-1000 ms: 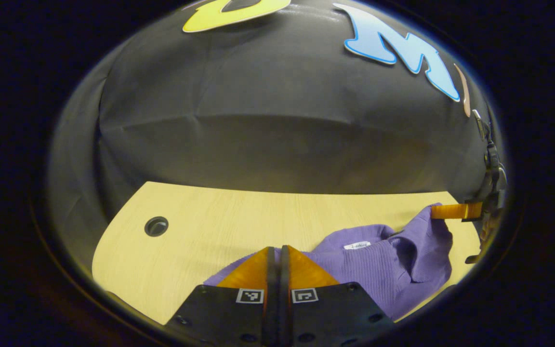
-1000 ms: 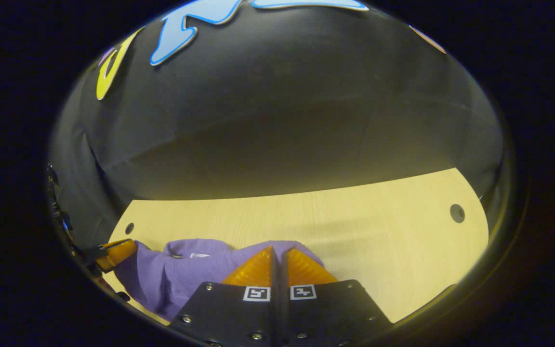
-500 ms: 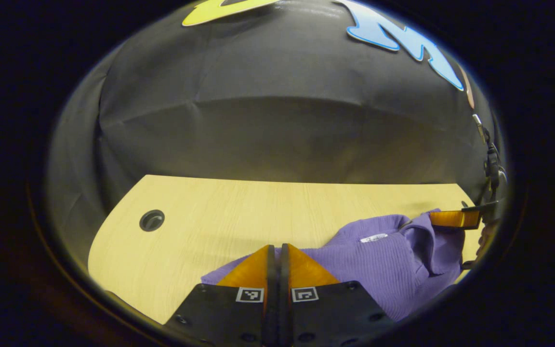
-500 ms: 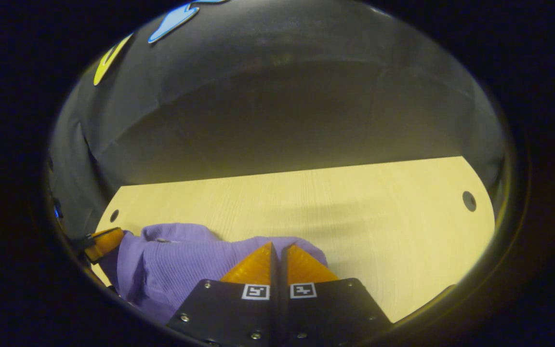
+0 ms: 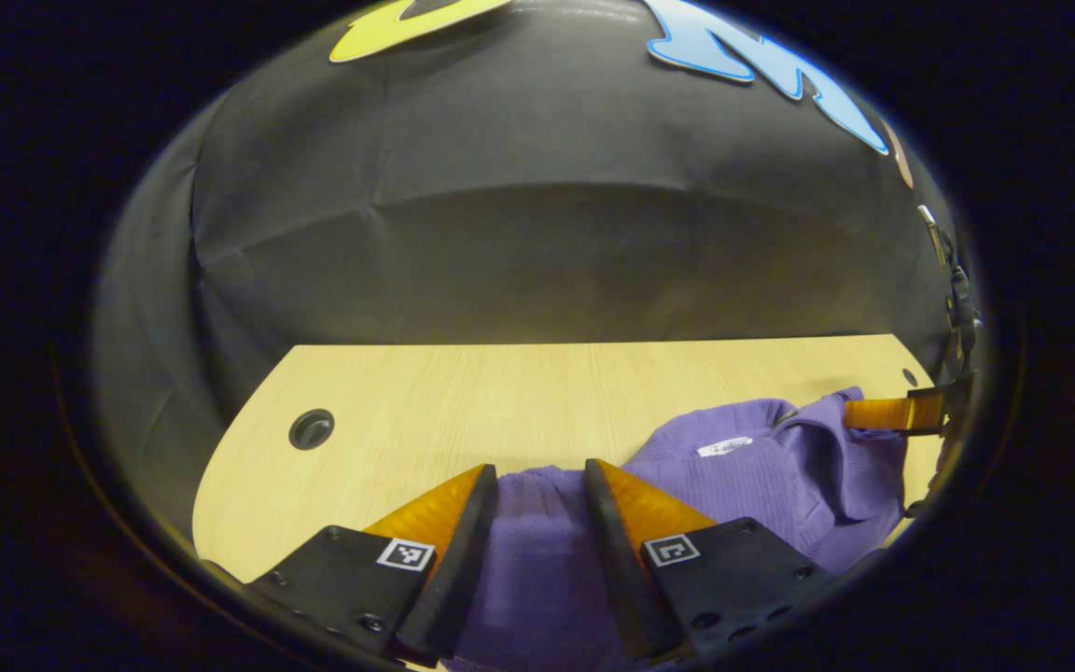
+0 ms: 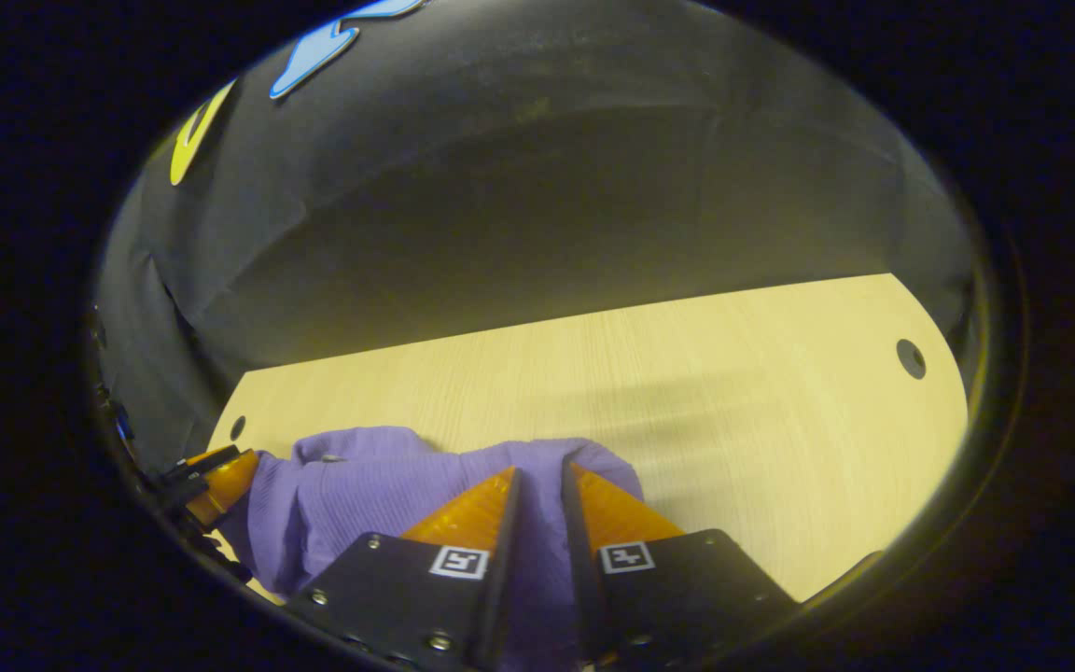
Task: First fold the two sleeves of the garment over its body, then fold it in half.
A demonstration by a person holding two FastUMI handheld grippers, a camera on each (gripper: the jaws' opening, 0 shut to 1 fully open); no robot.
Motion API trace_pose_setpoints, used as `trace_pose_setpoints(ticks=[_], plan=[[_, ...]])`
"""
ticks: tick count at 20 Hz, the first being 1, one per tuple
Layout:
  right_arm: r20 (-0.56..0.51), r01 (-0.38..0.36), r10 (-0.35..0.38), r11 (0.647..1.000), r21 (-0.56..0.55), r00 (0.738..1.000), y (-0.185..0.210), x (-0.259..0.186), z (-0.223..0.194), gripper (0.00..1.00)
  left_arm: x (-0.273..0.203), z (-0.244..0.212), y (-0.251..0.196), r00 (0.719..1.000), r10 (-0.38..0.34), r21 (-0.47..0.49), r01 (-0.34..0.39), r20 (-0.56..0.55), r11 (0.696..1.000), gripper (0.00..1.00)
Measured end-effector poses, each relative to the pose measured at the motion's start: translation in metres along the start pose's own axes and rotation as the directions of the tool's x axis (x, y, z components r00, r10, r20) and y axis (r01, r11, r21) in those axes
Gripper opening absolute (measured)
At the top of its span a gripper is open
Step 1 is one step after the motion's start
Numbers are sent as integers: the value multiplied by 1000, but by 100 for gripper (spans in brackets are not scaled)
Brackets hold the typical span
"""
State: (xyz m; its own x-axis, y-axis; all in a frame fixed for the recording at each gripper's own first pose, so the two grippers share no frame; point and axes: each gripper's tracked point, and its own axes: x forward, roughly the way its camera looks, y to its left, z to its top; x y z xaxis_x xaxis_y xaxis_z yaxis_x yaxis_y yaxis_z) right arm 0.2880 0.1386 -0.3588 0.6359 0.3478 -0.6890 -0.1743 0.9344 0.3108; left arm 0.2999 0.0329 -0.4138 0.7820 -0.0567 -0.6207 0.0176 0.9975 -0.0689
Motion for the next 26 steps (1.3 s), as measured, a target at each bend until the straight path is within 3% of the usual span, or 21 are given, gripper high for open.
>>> trace_pose_setpoints(ticks=[3, 10, 16, 20, 21, 22, 26], plan=[[29, 8, -7, 1000, -9, 1000, 3, -28, 5, 37, -27, 12, -10, 1000, -13, 5, 13, 23, 1000, 67], [110, -26, 26, 1000, 0, 994, 32, -135, 9, 37, -143, 48, -42, 991, -54, 12, 53, 124, 999, 67], [225, -34, 47, 998, -59, 973, 47, -236, 19, 37, -245, 73, -57, 972, -60, 42, 52, 226, 998, 68], [269, -46, 65, 996, -78, 961, 54, -285, 11, 33, -294, 68, -66, 963, -64, 48, 54, 260, 997, 67], [274, -49, 69, 996, -79, 959, 55, -295, 7, 37, -305, 65, -69, 962, -67, 42, 58, 265, 997, 67], [282, -53, 73, 996, -78, 957, 57, -305, 3, 33, -316, 63, -70, 960, -68, 36, 60, 270, 998, 68], [308, -61, 84, 994, -86, 948, 61, -341, -7, 37, -358, 55, -77, 953, -64, 8, 64, 295, 998, 67]])
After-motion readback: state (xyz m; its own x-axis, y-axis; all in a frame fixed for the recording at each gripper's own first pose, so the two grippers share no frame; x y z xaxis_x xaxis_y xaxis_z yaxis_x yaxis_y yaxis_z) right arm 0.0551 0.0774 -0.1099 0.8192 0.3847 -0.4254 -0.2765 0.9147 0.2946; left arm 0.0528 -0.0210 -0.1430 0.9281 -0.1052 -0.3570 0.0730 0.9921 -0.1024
